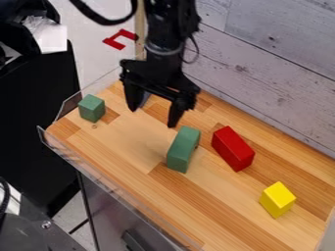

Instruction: Put the blue rectangular block on top of the green rectangular block

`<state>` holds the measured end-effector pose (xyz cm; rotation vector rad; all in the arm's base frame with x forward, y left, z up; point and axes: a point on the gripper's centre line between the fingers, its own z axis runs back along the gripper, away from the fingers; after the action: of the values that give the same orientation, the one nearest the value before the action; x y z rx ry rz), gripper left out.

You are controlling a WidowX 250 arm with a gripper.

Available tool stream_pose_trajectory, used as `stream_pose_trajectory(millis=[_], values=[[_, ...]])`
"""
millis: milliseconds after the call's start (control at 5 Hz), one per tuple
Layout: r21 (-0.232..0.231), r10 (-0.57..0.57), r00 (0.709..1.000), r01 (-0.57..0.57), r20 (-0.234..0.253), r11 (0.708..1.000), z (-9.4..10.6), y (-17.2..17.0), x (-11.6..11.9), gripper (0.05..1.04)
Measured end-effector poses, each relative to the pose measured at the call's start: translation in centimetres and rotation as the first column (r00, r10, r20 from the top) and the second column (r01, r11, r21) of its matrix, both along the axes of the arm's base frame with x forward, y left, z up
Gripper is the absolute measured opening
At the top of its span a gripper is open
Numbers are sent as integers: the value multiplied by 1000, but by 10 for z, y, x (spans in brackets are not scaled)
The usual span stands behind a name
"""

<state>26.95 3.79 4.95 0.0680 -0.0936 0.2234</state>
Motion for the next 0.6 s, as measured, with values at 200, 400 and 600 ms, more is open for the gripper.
stream_pose_trajectory(millis=[200, 400, 600], values=[[8, -2, 1000, 2, 2, 1000, -5, 17, 12, 999], [9, -17, 1000, 17, 23, 1000, -3, 33, 29, 999], [8, -10, 999, 9, 34, 1000, 2, 53, 38, 999]])
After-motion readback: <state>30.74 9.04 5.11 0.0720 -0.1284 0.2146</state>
